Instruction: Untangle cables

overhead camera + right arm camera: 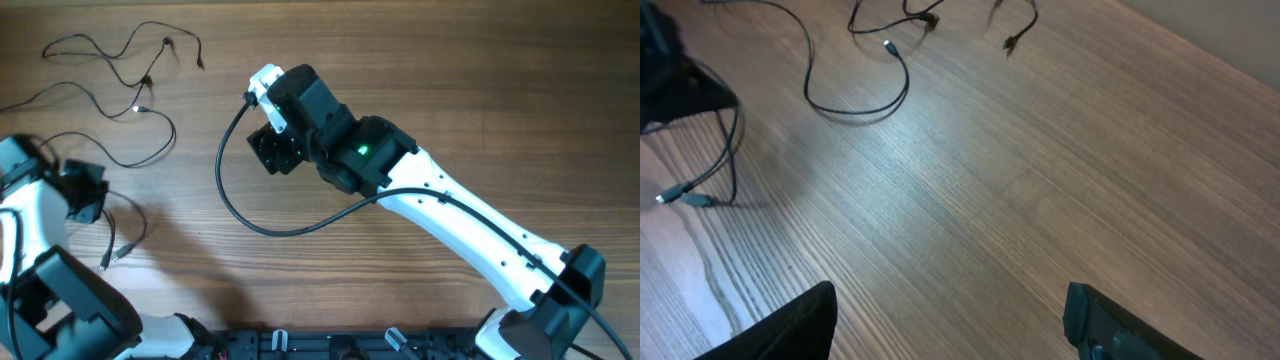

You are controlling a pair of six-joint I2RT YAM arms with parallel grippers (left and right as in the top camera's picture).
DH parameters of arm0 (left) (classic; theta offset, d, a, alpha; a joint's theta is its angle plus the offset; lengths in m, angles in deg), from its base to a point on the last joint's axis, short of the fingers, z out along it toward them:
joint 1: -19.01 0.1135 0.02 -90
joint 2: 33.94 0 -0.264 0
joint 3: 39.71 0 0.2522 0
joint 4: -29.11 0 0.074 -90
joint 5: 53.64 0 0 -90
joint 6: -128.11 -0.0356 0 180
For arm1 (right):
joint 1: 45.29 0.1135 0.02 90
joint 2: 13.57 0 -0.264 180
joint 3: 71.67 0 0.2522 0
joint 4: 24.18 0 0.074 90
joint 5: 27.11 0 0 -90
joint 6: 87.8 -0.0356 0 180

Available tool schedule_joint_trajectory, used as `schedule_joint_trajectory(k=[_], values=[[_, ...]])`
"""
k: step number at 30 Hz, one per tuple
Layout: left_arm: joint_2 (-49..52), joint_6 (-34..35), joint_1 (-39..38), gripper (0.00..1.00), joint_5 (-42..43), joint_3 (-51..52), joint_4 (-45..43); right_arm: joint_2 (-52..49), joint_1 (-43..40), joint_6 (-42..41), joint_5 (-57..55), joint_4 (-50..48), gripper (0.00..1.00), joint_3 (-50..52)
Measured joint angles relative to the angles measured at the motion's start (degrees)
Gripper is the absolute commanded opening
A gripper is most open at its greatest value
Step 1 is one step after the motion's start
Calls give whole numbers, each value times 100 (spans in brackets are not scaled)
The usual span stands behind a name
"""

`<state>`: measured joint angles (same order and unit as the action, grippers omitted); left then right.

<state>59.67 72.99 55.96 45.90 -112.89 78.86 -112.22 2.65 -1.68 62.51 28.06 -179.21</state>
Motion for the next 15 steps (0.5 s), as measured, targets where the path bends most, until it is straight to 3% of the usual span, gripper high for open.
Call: schedule_joint_trajectory(k=[4, 5, 7, 8, 12, 15], values=[[271, 87, -426, 8, -789, 0, -114, 0, 0, 0, 20, 11, 74, 0], [374, 118, -431, 39, -931, 0, -120, 0, 0, 0, 59, 4, 74, 0], [634, 142, -431, 88, -1067, 0, -114, 0, 0, 0, 111, 2, 74, 0], [708, 144, -431, 96, -1104, 0, -107, 0, 0, 0, 140, 2, 74, 0], [765, 162, -431, 99, -1163, -20, -59, 0, 0, 0, 151, 7, 81, 0], [765, -37, -433, 100, -831, -459, 184, 0, 0, -39, 142, 0, 96, 0]])
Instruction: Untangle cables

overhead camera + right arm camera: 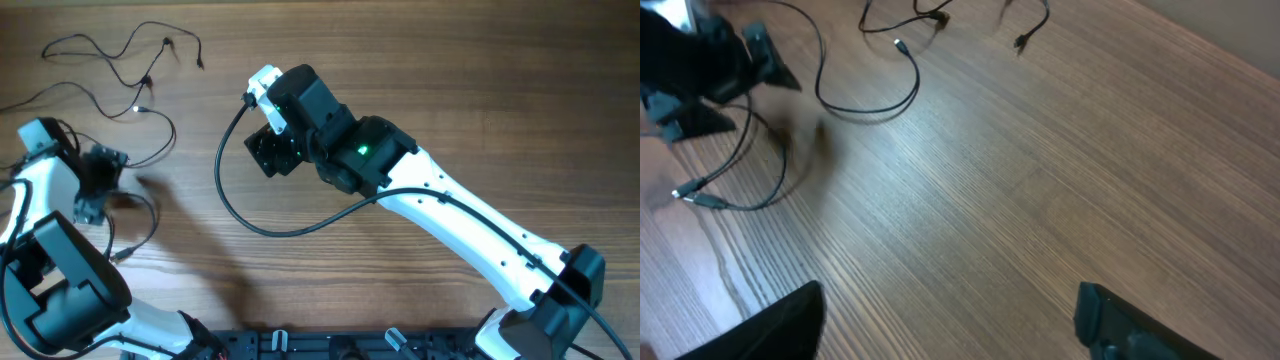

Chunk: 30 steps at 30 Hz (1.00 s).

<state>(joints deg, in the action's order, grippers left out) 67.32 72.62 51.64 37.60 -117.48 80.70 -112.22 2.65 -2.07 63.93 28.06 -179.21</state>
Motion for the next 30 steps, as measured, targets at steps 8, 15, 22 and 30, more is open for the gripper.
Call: schedule_joint_trajectory(k=[8, 15, 22, 30], values=[[-197, -754, -872, 100, 859, -2339, 1373, 0, -81, -546, -20, -149, 100, 0], [-1054, -1580, -3119, 100, 1207, -2420, 1084, 1252, -2090, -1049, -98, 1067, 100, 31], [-1213, -1668, -3770, 100, 411, -2435, 715, 4140, -2570, -1220, -1207, 2802, 100, 31], [-1213, -1668, -3770, 100, 308, -2435, 715, 5910, -2570, -1478, -1467, 3786, 100, 837]])
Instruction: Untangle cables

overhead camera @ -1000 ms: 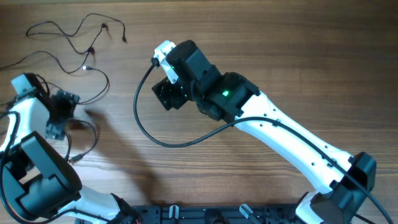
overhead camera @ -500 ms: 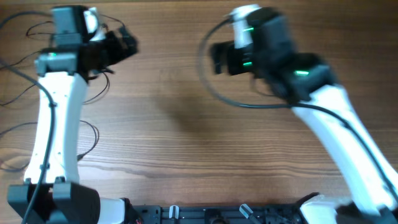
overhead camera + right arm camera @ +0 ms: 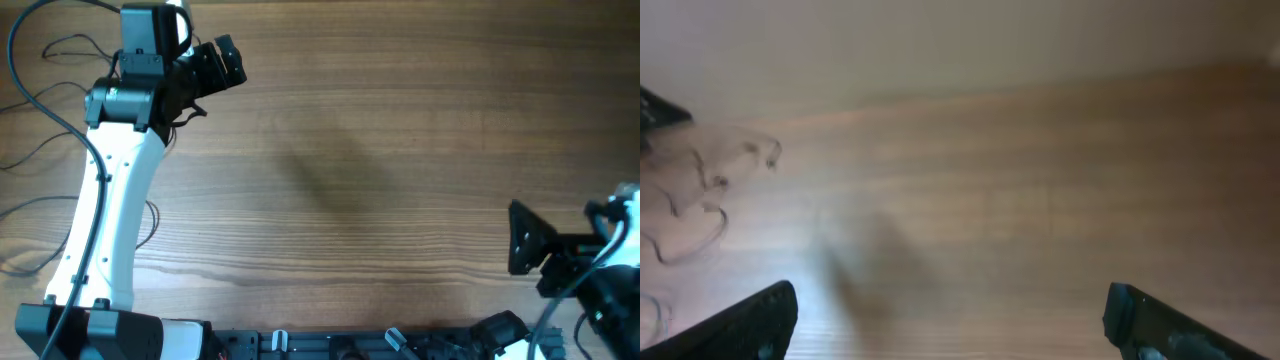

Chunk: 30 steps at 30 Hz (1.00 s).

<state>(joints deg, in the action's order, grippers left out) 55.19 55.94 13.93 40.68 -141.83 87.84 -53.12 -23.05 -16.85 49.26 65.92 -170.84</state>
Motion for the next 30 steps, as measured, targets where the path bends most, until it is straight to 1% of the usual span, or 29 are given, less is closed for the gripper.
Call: schedule_joint_trajectory(k=[2, 5, 14, 16, 17, 19, 21, 22, 26, 30], values=[[0, 0, 0, 100, 0, 0, 17, -2, 0, -79, -4, 431, 100, 52], [0, 0, 0, 100, 0, 0, 26, 0, 0, -129, -17, 765, 100, 57], [0, 0, 0, 100, 0, 0, 33, 0, 0, -131, -17, 833, 100, 81], [0, 0, 0, 100, 0, 0, 37, 55, 0, -131, -37, 632, 100, 415], [0, 0, 0, 100, 0, 0, 44, 125, -7, -131, -68, 420, 100, 669], [0, 0, 0, 100, 0, 0, 46, 437, -173, -127, -151, -299, 100, 1519], [0, 0, 0, 100, -2, 0, 39, 966, -483, -83, -146, -1189, 100, 2361], [0, 0, 0, 100, -2, 0, 48, 1403, -704, 13, -109, -1742, 100, 2920], [0, 0, 0, 100, -4, 0, 52, 2374, -1362, 334, 142, -2782, 100, 4218], [0, 0, 0, 100, -17, 0, 61, 3075, -1993, 282, 264, -3781, 100, 5381]])
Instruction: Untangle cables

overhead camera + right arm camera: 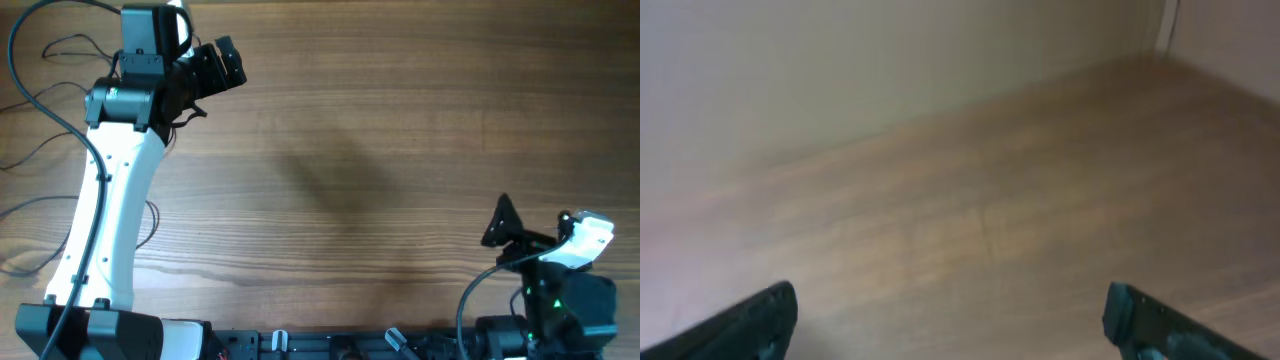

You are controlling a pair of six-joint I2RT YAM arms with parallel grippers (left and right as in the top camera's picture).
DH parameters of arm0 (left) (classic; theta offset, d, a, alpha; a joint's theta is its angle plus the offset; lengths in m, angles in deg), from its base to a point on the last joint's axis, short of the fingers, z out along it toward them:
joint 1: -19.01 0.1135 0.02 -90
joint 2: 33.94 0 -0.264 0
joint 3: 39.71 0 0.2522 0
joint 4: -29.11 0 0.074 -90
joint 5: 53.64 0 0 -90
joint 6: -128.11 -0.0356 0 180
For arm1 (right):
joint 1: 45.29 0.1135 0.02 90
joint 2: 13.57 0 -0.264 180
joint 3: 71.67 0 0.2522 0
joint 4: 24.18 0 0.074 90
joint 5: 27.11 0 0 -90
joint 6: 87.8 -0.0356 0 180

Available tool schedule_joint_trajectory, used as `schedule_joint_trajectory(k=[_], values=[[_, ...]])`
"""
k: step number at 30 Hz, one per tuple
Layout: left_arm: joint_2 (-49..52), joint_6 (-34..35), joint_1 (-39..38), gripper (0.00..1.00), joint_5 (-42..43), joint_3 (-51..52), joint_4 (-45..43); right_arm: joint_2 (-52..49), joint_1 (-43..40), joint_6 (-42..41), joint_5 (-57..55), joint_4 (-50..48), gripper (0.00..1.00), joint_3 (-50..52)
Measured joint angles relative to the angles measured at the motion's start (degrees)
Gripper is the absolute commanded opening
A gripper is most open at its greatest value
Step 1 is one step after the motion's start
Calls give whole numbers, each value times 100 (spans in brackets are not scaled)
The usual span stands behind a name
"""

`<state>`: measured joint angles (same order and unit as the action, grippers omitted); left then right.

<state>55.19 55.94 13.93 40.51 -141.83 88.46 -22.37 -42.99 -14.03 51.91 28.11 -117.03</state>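
Thin black cables (28,153) trail over the left part of the wooden table (360,130); more strands lie at the top left (62,44) and in a loop (150,215) beside the left arm. My left gripper (214,66) sits at the top left, just right of those strands; its jaws are too dark to read. My right gripper (503,226) is pulled back at the bottom right, far from any cable. In the right wrist view the right gripper (955,325) is open, its fingers (758,318) wide apart over bare wood, with no cable in sight.
The left arm (105,210) stretches from the bottom left corner up across the cable area, with its own thick black lead (35,90) arching above it. A pale wall (890,60) rises beyond the table's far edge.
The right arm has folded further back at the bottom right corner. Its wrist view no longer shows the cables at its left edge, only bare table and wall. The left arm has not moved.
At first my right gripper hung open over the table's middle left while the left gripper was at the left edge by a cable loop. Then the left gripper was slightly higher, among the strands. Later the left arm reached the top left and the right arm had withdrawn to the bottom right.
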Motion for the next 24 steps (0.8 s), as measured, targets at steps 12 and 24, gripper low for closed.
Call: schedule_joint_trajectory(k=[12, 24], values=[[0, 0, 0, 100, 0, 0, 2, 774, -199, 636, 603, -4120, 100, 2809], [0, 0, 0, 100, 0, 0, 2, 791, -199, 1392, 988, -3856, 100, 3121]])
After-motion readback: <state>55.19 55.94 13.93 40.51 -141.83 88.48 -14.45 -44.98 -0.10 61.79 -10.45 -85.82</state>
